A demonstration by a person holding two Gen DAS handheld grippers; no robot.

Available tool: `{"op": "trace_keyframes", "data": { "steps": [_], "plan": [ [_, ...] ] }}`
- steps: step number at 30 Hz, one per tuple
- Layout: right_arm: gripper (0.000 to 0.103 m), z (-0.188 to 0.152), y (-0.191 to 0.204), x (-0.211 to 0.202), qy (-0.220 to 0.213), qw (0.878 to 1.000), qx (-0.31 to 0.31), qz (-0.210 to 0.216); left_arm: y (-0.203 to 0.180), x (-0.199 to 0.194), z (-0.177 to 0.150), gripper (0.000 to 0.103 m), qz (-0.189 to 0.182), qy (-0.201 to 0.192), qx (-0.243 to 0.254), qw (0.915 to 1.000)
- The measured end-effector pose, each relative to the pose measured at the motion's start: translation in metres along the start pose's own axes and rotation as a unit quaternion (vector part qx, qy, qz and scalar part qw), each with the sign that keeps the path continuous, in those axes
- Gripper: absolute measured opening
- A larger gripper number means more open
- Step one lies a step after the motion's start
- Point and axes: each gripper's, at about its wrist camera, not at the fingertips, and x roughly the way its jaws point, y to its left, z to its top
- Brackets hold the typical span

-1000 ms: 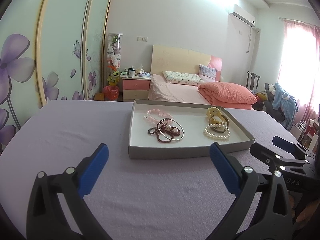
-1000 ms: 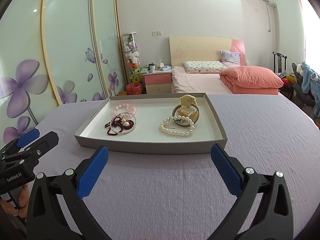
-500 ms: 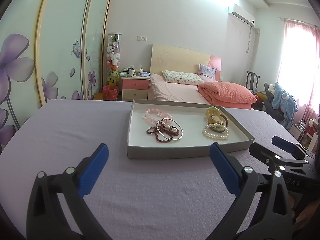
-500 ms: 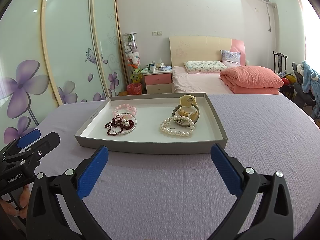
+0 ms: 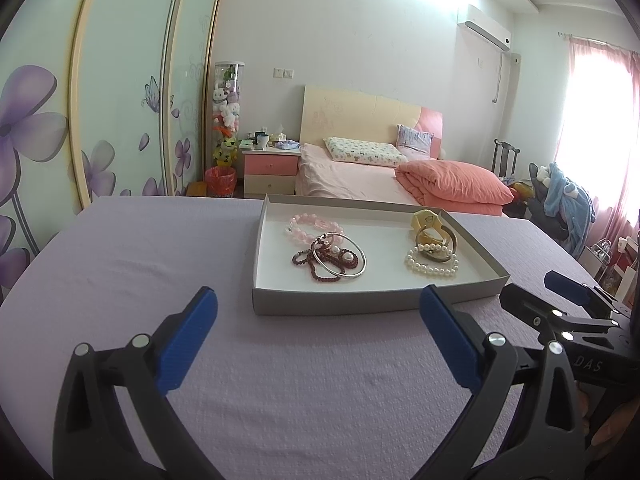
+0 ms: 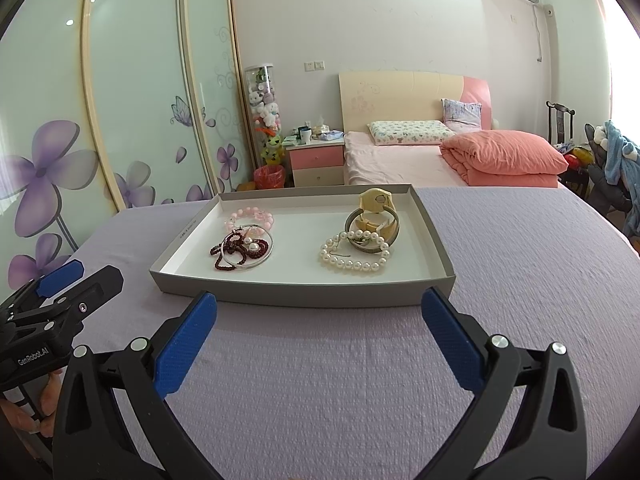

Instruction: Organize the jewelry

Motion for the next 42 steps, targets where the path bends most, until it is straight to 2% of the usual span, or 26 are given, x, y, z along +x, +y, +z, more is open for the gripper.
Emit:
{"op": "trace_keyframes", "data": {
  "steps": [42],
  "plan": [
    [0.102, 0.0011, -0.0007, 0.0024, 0.001, 1.0, 0.003, 0.0, -0.0001, 0.0012, 0.0054, 0.101, 0.005, 0.007, 0.004, 1.0]
  ]
}}
